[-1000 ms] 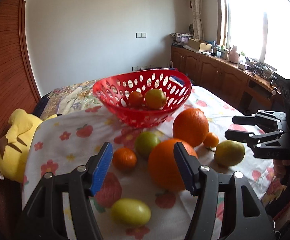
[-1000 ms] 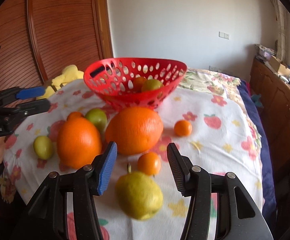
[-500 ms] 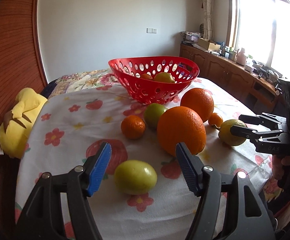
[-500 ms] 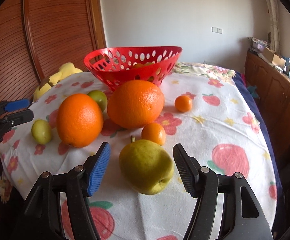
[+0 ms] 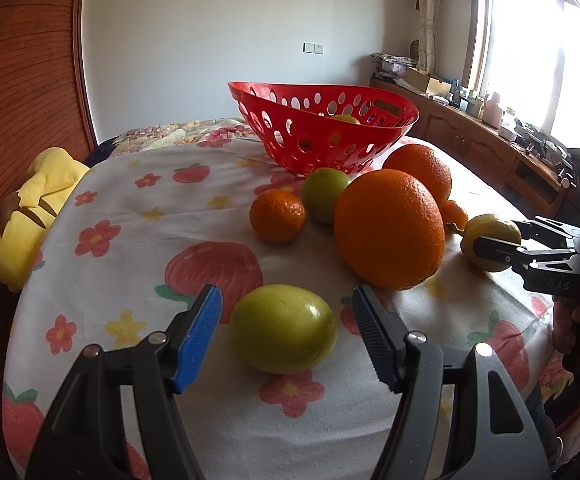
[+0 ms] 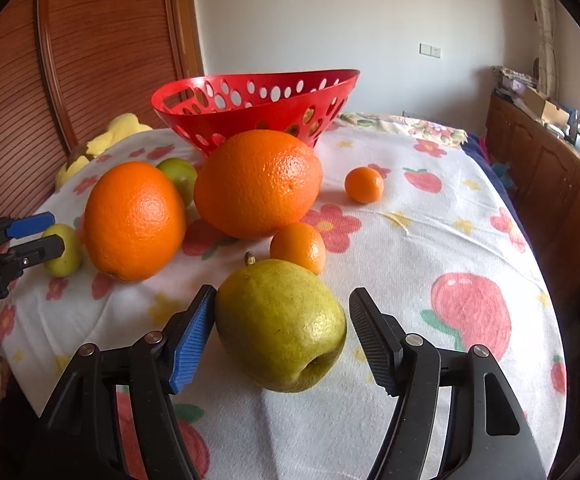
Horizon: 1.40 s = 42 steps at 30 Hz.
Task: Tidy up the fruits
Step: 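Grasp the yellow-green pear with the right tool while the left tool grasps a green lime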
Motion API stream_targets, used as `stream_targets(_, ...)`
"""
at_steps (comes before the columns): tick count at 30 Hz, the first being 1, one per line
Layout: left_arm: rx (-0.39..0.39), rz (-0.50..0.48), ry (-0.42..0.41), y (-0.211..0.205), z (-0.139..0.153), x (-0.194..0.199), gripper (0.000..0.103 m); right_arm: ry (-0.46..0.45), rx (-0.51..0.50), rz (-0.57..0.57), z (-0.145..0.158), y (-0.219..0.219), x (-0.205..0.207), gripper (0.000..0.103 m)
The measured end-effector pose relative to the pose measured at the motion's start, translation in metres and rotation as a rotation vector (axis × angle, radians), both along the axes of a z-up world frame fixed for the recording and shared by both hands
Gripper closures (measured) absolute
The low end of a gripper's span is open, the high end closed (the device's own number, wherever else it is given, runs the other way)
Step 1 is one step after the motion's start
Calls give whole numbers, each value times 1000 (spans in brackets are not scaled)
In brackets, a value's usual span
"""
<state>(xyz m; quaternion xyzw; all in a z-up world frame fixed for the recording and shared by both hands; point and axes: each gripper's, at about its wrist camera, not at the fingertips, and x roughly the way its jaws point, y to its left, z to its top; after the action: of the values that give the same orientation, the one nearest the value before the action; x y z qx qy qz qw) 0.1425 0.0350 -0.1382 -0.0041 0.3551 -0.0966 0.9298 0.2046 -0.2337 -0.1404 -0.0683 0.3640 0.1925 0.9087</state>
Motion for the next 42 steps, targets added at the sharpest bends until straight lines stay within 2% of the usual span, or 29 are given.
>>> stream_targets(7,-8,3,18,4,-5,-3,35,5,-8,-9,-2,-1,-2,32)
stream_targets(20,25,-2,52,-1,-14,0,35,11,22,-15,-3,-5,-1,32)
stream_targets(27,51,-24,65,-7,-16,1,39,40,14,-9,-7,-3,3,32)
stream_targets(29,58,-19,62,-7,-15,0,47,39,12,-8,-6,-2,2,32)
stream_targets(33,48,-21,69,-6,-15,1,48,35,1,-4,-6,0,1,32)
stream_targets(42,11,-46,5,-12,12,-9,48,45,-2,-2,-8,3,2,32)
